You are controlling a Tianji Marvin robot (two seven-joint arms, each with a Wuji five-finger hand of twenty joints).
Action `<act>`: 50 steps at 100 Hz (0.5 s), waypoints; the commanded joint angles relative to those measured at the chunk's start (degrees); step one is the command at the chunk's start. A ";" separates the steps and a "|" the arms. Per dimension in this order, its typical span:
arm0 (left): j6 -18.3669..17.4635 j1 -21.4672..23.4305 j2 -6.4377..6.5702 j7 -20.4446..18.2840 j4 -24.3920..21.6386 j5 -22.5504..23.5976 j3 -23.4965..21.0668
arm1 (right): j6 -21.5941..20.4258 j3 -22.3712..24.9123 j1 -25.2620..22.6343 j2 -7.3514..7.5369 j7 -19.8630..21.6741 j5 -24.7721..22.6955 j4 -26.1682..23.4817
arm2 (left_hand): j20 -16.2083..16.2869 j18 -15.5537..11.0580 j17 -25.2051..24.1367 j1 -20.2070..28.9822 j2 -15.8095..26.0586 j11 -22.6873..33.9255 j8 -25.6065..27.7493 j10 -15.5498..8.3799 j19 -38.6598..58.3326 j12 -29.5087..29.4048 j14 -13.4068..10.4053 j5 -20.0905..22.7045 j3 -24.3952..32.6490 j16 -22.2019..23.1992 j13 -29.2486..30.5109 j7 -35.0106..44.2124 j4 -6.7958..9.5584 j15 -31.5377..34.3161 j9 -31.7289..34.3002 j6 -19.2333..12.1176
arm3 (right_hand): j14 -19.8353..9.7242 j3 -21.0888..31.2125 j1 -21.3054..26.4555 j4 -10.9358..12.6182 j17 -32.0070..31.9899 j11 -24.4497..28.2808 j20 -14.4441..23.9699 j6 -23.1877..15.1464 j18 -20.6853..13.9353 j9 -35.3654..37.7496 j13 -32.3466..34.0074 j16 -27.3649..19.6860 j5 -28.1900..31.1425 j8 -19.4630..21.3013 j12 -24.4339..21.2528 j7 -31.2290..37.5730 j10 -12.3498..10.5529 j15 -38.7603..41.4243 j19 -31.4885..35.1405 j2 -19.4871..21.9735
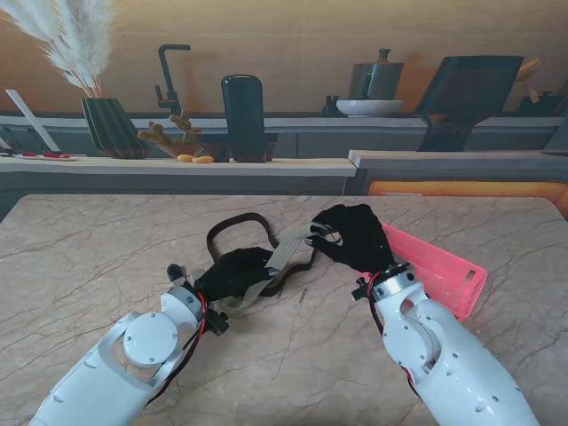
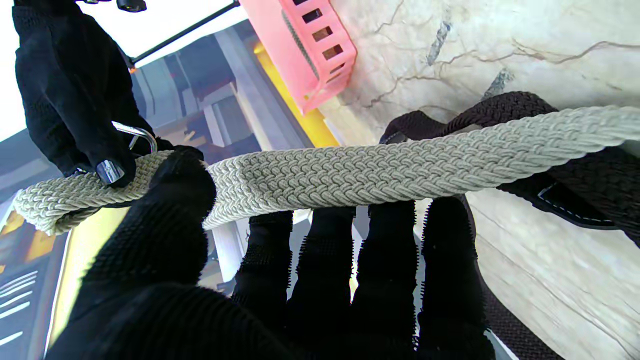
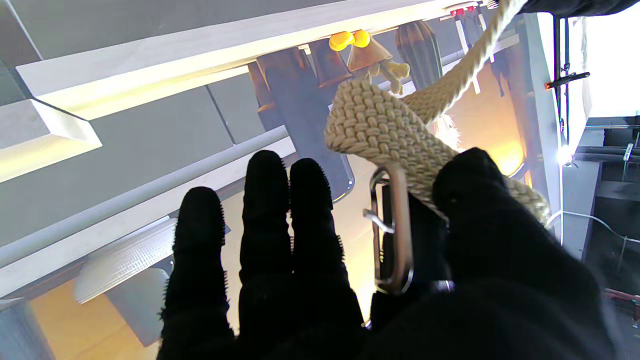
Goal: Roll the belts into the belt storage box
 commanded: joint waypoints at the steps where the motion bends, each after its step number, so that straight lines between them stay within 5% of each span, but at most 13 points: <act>1: 0.45 -0.16 0.00 -1.22 -0.07 -1.38 0.22 | 0.04 0.38 -0.31 0.17 0.16 0.01 -0.63 | 0.23 -0.67 0.91 3.54 -2.56 1.87 1.22 -1.72 2.20 0.85 -1.49 2.01 0.52 0.96 1.92 3.19 -1.31 1.58 2.32 -3.03 | -1.57 2.28 1.69 3.37 -0.21 2.13 1.32 -8.45 -1.97 -1.91 -1.38 0.99 0.93 -0.08 0.67 3.05 0.41 1.68 1.53 5.95; 21: 0.29 -1.44 0.96 -6.28 0.38 -3.06 1.24 | -0.62 0.78 -0.43 0.39 0.84 -0.31 -0.65 | 0.60 -1.53 4.42 13.54 -1.63 5.67 -1.16 -2.38 7.19 2.57 -2.03 4.92 -1.83 2.04 6.97 10.85 -0.03 7.03 8.15 -4.87 | -1.73 2.26 1.01 3.46 1.16 5.06 2.01 -8.89 -3.44 -2.73 -1.21 3.45 1.03 -0.45 2.08 2.76 1.05 6.72 3.94 6.00; 37: 1.27 -2.30 1.81 -11.23 0.60 -5.86 0.97 | -2.25 1.08 -0.47 0.76 0.48 -1.94 -0.32 | 2.87 -2.12 8.66 15.99 -0.12 14.83 -1.68 -1.03 14.51 8.83 -2.55 5.30 2.33 7.15 12.03 16.98 -0.02 17.88 11.91 -1.97 | -3.63 2.35 -1.04 3.26 5.34 22.80 7.19 -10.34 -7.68 -1.83 3.06 17.79 0.79 -1.36 14.15 2.33 3.11 29.51 14.39 6.13; 50: 5.33 -1.09 0.75 -9.67 -0.67 -10.34 -0.10 | -6.74 0.99 -0.02 1.45 -1.13 -5.37 0.75 | 4.95 -0.09 10.32 16.76 2.07 19.38 -2.48 -0.02 19.50 11.61 -1.33 5.37 2.75 10.10 15.00 16.91 -1.19 23.30 13.94 2.15 | -5.40 3.29 -3.33 2.30 7.33 25.90 8.56 -12.69 -8.79 0.38 6.20 23.08 0.21 -2.59 18.55 2.34 1.94 32.08 17.39 6.07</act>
